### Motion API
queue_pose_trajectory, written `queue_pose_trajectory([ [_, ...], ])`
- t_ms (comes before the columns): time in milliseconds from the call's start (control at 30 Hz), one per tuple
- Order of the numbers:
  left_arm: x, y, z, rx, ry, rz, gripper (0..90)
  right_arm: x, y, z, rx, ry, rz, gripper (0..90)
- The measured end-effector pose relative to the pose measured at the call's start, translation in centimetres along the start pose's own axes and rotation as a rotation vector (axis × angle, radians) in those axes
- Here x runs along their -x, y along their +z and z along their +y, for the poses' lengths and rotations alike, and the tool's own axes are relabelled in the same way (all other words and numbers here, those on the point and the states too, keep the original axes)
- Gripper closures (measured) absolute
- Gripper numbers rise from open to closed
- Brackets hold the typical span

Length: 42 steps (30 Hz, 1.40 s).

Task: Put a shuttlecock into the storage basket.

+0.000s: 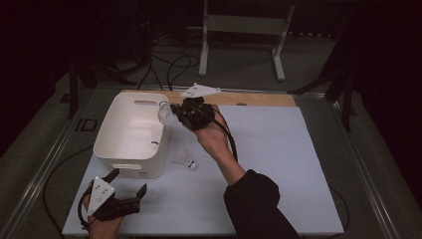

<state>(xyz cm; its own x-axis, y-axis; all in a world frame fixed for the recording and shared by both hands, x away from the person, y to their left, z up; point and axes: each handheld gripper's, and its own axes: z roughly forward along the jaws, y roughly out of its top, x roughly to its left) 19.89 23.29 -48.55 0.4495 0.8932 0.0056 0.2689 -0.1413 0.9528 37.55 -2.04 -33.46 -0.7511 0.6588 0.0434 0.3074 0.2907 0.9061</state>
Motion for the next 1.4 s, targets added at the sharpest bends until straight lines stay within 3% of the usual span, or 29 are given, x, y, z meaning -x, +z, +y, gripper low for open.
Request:
queue_pose_trajectory([
  [1400, 0.0, -0.1, 0.0, 0.002, 0.001, -0.001, 0.2, -2.3, 1.2, 0.4, 0.001, -0.022, 0.051, 89.4],
])
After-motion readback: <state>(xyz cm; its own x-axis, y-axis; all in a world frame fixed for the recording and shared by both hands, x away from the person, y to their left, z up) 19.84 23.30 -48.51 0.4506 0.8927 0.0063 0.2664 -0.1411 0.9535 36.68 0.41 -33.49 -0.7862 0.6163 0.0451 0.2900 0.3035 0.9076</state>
